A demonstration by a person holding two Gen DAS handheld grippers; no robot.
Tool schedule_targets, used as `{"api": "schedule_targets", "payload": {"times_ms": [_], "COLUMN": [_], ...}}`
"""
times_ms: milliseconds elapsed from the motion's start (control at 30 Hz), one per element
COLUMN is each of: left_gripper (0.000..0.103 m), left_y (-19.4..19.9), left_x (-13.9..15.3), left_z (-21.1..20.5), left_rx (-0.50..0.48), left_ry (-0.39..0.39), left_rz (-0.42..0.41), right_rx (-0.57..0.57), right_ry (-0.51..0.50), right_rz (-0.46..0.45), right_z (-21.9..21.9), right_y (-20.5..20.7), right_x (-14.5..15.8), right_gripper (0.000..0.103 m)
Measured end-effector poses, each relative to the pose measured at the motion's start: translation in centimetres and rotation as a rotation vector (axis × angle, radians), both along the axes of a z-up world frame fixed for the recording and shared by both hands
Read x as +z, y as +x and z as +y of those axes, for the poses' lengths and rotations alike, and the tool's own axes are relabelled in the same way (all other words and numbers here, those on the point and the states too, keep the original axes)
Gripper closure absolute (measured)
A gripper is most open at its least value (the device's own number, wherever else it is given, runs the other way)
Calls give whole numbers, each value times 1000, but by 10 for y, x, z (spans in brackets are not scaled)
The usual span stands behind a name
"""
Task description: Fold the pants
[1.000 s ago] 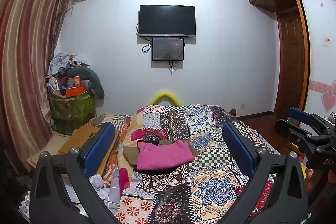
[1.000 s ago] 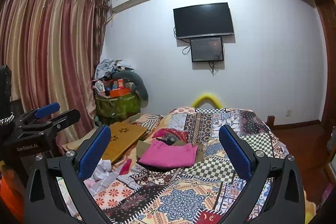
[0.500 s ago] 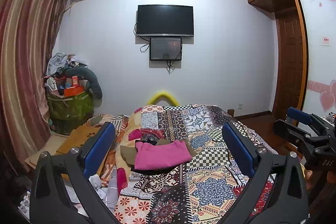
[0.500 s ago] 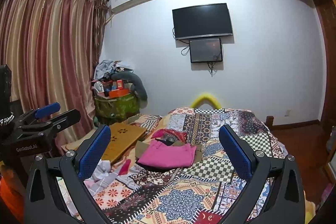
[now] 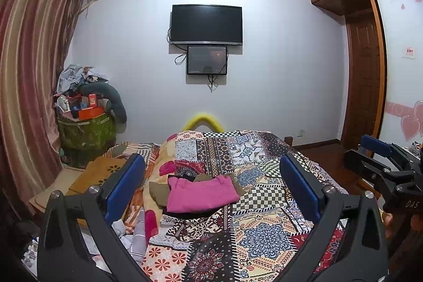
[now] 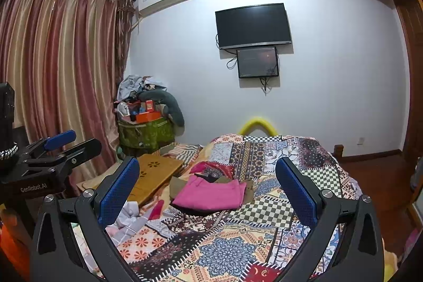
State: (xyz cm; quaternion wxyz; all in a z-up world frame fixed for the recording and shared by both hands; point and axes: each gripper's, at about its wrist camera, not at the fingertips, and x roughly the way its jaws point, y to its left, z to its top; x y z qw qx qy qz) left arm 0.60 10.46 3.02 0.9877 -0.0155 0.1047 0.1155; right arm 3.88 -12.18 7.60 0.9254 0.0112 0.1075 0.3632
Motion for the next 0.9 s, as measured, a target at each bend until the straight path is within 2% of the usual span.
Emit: {"api": "schedule_targets", "payload": {"times_ms": [367,900], "left_gripper": [0,0], "left_y": [2,4], "left_x": [-2,-5], "left_z": [-1,1], "left_rx": [-28,-51], "left_ry": [-27,-26], "left_rz": [7,35], "right_rx": [-3,-9], "right_ry": [-1,-7], "right_rz": [12,8], "right_z": [-1,-1], "right_y": [2,1], "right_x": [-2,0], "right_gripper": [1,1]}}
